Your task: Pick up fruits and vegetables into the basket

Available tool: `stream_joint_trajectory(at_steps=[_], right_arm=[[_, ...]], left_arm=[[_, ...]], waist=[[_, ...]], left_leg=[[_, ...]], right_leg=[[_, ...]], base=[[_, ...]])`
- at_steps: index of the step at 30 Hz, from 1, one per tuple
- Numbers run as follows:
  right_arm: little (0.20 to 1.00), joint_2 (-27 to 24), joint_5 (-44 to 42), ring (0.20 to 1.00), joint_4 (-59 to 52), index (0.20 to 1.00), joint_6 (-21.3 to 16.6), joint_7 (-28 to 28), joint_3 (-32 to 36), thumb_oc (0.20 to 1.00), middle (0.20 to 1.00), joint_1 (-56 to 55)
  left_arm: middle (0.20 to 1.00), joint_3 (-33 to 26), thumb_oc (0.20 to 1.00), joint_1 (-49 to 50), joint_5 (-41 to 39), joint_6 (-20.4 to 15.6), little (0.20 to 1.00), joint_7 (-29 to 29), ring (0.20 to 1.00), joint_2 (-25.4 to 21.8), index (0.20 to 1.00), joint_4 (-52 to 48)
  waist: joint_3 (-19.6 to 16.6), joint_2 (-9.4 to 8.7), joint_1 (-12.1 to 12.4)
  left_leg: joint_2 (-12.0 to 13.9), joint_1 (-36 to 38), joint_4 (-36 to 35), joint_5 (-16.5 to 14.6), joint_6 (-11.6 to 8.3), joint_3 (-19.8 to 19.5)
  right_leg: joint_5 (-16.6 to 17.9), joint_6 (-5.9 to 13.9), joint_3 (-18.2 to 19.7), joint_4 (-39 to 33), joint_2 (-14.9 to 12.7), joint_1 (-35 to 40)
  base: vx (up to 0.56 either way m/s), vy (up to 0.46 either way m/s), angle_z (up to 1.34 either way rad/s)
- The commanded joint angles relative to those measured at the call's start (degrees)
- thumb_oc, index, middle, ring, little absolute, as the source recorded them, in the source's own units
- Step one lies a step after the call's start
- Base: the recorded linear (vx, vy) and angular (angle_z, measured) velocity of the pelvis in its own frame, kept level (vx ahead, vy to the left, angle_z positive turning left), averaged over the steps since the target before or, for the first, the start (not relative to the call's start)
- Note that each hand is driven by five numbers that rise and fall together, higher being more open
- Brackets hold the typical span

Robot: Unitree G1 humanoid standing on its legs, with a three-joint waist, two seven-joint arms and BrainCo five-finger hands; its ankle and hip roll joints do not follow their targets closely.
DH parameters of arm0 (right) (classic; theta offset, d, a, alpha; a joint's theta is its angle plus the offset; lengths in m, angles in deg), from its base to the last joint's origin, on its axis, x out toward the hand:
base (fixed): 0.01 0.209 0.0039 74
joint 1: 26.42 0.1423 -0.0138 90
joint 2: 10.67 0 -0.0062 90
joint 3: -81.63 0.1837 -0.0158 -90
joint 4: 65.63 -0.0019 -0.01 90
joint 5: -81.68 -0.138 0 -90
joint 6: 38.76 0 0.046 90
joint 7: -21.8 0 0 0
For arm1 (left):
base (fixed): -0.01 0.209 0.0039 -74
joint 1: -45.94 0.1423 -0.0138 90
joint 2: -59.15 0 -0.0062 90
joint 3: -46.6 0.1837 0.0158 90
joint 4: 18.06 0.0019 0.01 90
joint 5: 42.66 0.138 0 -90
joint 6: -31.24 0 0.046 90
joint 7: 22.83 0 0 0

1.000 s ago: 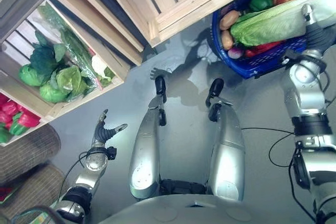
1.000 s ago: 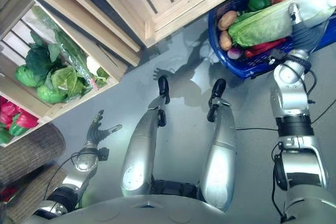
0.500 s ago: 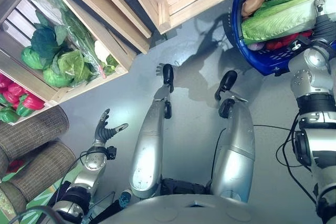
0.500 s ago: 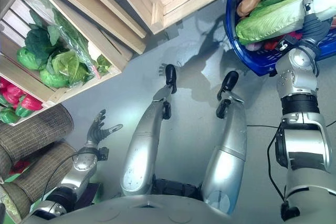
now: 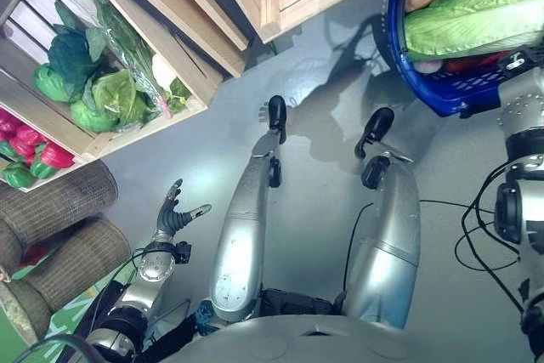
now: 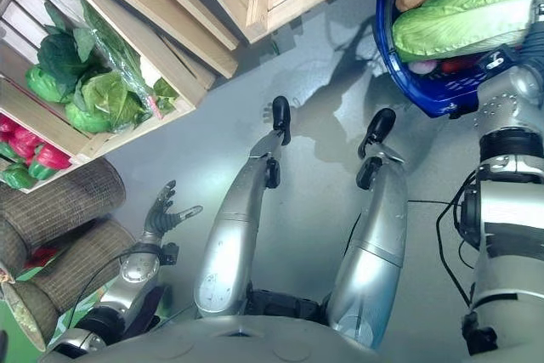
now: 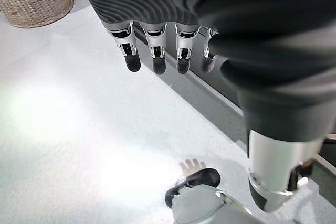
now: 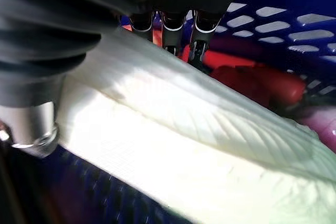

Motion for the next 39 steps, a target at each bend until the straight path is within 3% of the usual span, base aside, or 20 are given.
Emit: stream_joint_trajectory(at_steps=[1, 14, 16, 18, 20, 24, 25, 28, 34, 39], right_arm=[[1.000, -6.4, 0.1, 1.000, 1.8, 1.000, -0.6, -1.3, -2.8, 1.000, 1.000, -3.5], [1.000, -2.7, 8.7, 1.000, -10.3, 1.000, -12.5, -7.0, 1.9, 1.000, 1.000, -12.5], [1.000, -0.8, 13.7, 1.000, -15.7, 1.000, -16.0, -8.7, 3.8, 1.000, 1.000, -17.1], [1.000, 0.0, 15.6, 1.000, -17.6, 1.000, -16.6, -9.3, 4.4, 1.000, 1.000, -18.6], [1.000, 3.2, 22.8, 1.000, -25.8, 1.000, -19.2, -11.2, 5.9, 1.000, 1.000, -24.5], [1.000, 8.1, 31.7, 1.000, -37.1, 1.000, -20.3, -13.6, 6.9, 1.000, 1.000, -33.6], [1.000, 10.3, 35.3, 1.000, -40.3, 1.000, -20.8, -14.3, 6.8, 1.000, 1.000, -37.1], [1.000, 12.2, 40.0, 1.000, -43.7, 1.000, -21.2, -12.0, 7.1, 1.000, 1.000, -43.0], [1.000, 16.4, 44.1, 1.000, -45.3, 1.000, -20.6, -2.9, 4.9, 1.000, 1.000, -53.2], [1.000, 19.1, 45.2, 1.000, -44.7, 1.000, -17.4, 5.6, 1.2, 1.000, 1.000, -60.5]], left_arm=[[1.000, 3.2, 1.000, 5.2, -1.7, -1.0, 1.000, 0.9, 1.000, 0.5, 1.000, 1.0], [1.000, -0.6, 1.000, 6.4, -8.8, -1.7, 1.000, -2.3, 1.000, 2.8, 1.000, 2.2], [1.000, -2.3, 1.000, 6.4, -11.3, -1.8, 1.000, -3.6, 1.000, 3.7, 1.000, 2.9], [1.000, -2.9, 1.000, 6.5, -11.9, -1.9, 1.000, -4.2, 1.000, 3.9, 1.000, 3.3], [1.000, -5.5, 1.000, 5.7, -13.7, -2.4, 1.000, -6.3, 1.000, 4.8, 1.000, 5.4], [1.000, -9.0, 1.000, 4.5, -15.0, -2.7, 1.000, -7.3, 1.000, 5.7, 1.000, 8.2], [1.000, -10.5, 1.000, 3.9, -15.1, -2.7, 1.000, -7.8, 1.000, 5.9, 1.000, 9.4], [1.000, -12.7, 1.000, 3.4, -14.6, -3.6, 1.000, -9.1, 1.000, 6.4, 1.000, 11.4], [1.000, -16.2, 1.000, 5.8, -10.7, -3.9, 1.000, -11.0, 1.000, 7.3, 1.000, 12.7], [1.000, -17.2, 1.000, 8.2, -7.7, -3.8, 1.000, -12.9, 1.000, 8.5, 1.000, 11.8]], waist=[[-2.2, 10.64, -1.5], [-2.2, 7.62, -3.4], [-2.2, 6.46, -4.5], [-2.2, 6.08, -4.7], [-2.2, 4.49, -6.3], [-2.2, 2.31, -8.4], [-2.2, 1.57, -8.9], [-2.8, -0.14, -9.6], [-9.4, -3.76, -10.1], [-14.8, -5.45, -10.3]], left_leg=[[-0.3, -2.1, 3.7, -6.5, 3.47, -1.7], [0.4, 5.8, 0.4, -5.9, 2.69, -1.1], [0.3, 8.9, -0.8, -5.9, 2.53, -0.7], [0.3, 10.0, -1.2, -5.8, 2.44, -0.7], [0.6, 14.4, -2.9, -5.5, 2.21, -0.6], [1.4, 21.1, -5.6, -5.2, 1.96, -0.4], [1.9, 23.2, -7.3, -3.4, 2.19, 0.0], [2.4, 29.3, -10.3, -3.1, 1.85, 0.1], [3.1, 37.8, -15.8, -2.7, 1.29, -0.3], [3.5, 43.7, -19.7, -2.7, 1.35, -0.4]], right_leg=[[-5.3, 1.85, -2.2, 3.0, 2.3, 1.2], [-3.3, 3.11, -3.7, -2.6, 3.1, 10.4], [-2.4, 3.76, -3.9, -5.3, 3.4, 14.0], [-2.2, 3.95, -4.0, -6.1, 3.5, 15.3], [-1.3, 4.82, -3.7, -8.9, 4.1, 20.1], [-0.4, 6.02, -3.6, -12.6, 4.3, 27.4], [1.9, 6.03, -4.1, -15.4, 4.3, 30.2], [2.9, 7.26, -3.9, -19.7, 4.2, 37.4], [5.2, 8.74, -4.7, -29.2, 4.4, 48.7], [5.9, 9.45, -5.0, -34.1, 5.0, 55.6]], base=[[0.00, 0.000, 0.00], [-0.04, 0.004, 0.01], [-0.04, 0.051, -0.01], [-0.02, 0.065, -0.06], [-0.01, 0.098, -0.14], [0.00, 0.071, -0.10], [-0.04, 0.071, -0.06], [0.04, 0.043, -0.18], [0.14, -0.007, -0.03], [0.15, 0.010, -0.05]])
